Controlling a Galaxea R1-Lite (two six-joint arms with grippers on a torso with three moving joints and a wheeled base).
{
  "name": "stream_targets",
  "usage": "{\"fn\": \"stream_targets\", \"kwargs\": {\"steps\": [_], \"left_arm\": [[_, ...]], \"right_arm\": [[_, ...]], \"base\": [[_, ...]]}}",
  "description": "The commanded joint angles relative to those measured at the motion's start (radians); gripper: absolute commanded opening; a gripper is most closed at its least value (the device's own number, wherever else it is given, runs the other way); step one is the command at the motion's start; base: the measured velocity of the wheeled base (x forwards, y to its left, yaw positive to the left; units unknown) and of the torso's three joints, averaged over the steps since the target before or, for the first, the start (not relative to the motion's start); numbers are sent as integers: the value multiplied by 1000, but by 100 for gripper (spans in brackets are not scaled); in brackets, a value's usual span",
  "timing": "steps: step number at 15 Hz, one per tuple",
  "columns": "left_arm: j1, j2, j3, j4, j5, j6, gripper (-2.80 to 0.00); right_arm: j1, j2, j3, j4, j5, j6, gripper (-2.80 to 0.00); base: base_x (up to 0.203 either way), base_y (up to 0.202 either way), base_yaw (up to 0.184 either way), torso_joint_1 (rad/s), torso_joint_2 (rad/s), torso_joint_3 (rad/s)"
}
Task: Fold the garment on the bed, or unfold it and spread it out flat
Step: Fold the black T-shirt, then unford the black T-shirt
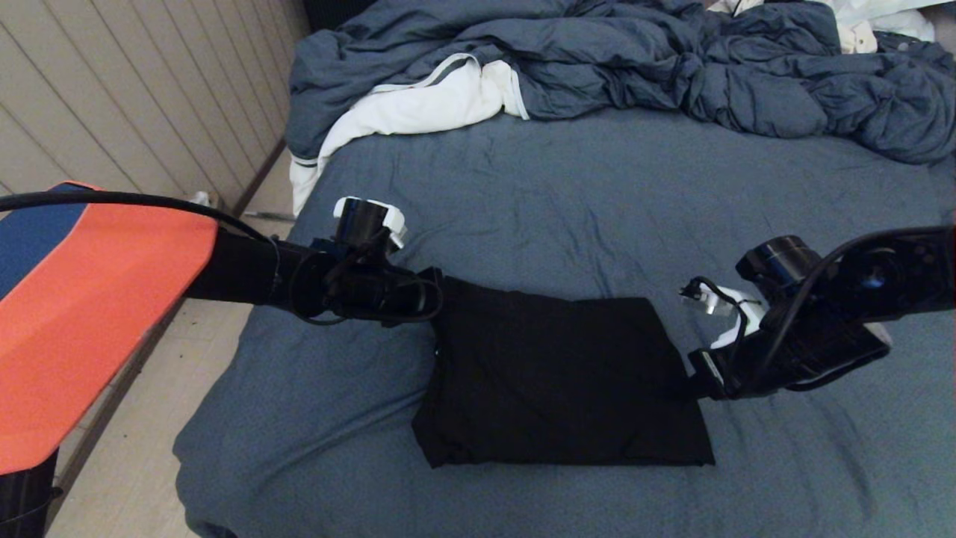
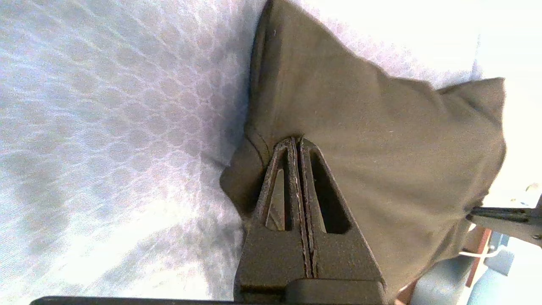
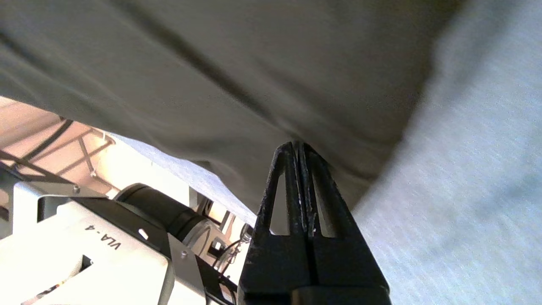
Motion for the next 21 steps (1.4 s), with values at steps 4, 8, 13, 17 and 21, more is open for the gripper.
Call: {"fn": "stream_targets", "kwargs": {"steps": [4,8,13,17,21], "left_arm": [[6,-104,16,36,-3,-4,-280],[0,-231,63,56,-2,-9,-280],[2,-510,304,40,36,8,-280],[32,-824,573,34,51,45,-280],[114,-1066,748,42,184,125,-280]], "right_arm": [[-37,-96,11,3,12,-12,-280],[-31,-235,17,4,12,-6,-280],[-36,-435,30,7,7,-5,-280],[-38,-631,154,12,8,-42,-280],[-65,-753,202,14,13,-39,-280]], "base": [[0,0,0,0,0,0],[0,0,0,0,0,0],[0,0,0,0,0,0],[0,0,0,0,0,0],[0,0,0,0,0,0]]}}
